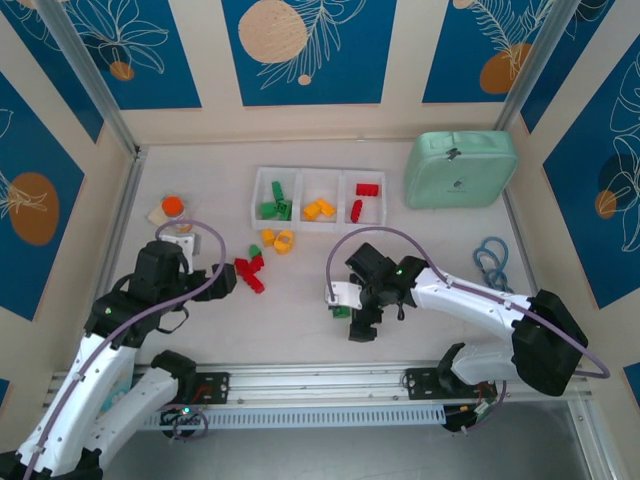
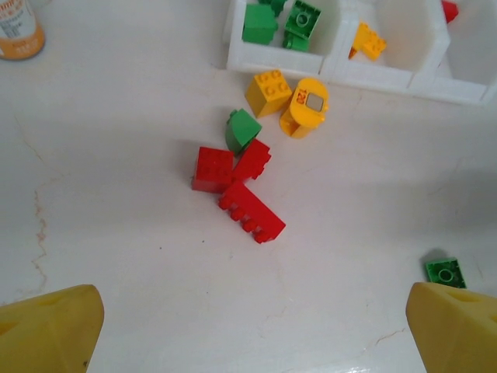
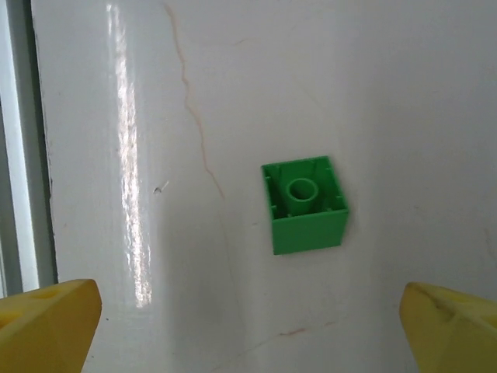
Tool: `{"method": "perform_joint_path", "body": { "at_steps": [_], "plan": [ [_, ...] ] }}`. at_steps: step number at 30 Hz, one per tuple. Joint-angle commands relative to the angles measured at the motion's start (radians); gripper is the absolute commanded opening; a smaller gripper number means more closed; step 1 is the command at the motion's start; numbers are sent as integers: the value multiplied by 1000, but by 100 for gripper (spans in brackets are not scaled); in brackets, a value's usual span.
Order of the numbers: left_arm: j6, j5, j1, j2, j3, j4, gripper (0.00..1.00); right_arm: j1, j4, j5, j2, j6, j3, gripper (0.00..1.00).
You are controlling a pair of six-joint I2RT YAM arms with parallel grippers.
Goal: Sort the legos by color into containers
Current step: Pick up the lego from the bottom-center of the table.
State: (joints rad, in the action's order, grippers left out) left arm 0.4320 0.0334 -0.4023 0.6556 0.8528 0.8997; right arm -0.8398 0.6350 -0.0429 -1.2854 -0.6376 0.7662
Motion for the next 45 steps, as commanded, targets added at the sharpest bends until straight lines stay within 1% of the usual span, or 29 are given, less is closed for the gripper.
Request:
{"method": "perform_joint_path", "body": {
  "at_steps": [1, 4, 6, 8, 13, 17, 22, 27, 30, 32, 34, 37, 40, 43, 44, 45],
  "plan": [
    [-41, -29, -1, 2, -17, -9, 99, -6, -142, 40, -30, -76, -44, 99],
    [-52, -47, -1, 24, -15, -10, 99, 3, -257, 43, -51, -35, -70, 98],
    [-56, -60, -1, 36, -14, -12, 99, 9, -290, 49, -86, -29, -69, 98],
    [-56, -65, 0, 39, -15, -12, 99, 11, -302, 24, -139, -30, -51, 97],
    [-65, -79, 3, 14, -26, -27, 99, 36, -240, 29, -239, -44, 28, 87],
    [-70, -85, 5, -4, -30, -36, 99, 60, -213, 43, -266, -64, 49, 79],
    [-70, -86, 11, -4, -32, -38, 99, 65, -212, 24, -271, -103, 33, 77],
    [-67, -68, 29, 10, -32, -34, 99, 64, -207, 17, -281, -111, 24, 72],
    [-70, -80, 40, 22, -32, -36, 99, 61, -205, 10, -283, -124, 14, 70],
    [-72, -84, 47, 30, -32, -38, 99, 58, -205, 7, -289, -135, 9, 64],
    [-72, -86, 55, 35, -31, -38, 99, 48, -218, -4, -293, -144, 1, 62],
    [-71, -87, 63, 40, -31, -37, 99, 39, -230, -12, -299, -148, 3, 54],
    [-72, -92, 65, 40, -32, -38, 99, 33, -231, -12, -292, -151, 12, 42],
    [-73, -96, 66, 35, -32, -38, 99, 27, -224, -6, -265, -147, 29, 25],
    [-73, -96, 66, 34, -32, -39, 99, 28, -215, 0, -255, -142, 37, 21],
    [-73, -93, 66, 32, -33, -38, 99, 31, -206, 8, -242, -137, 48, 19]
  ]
}}
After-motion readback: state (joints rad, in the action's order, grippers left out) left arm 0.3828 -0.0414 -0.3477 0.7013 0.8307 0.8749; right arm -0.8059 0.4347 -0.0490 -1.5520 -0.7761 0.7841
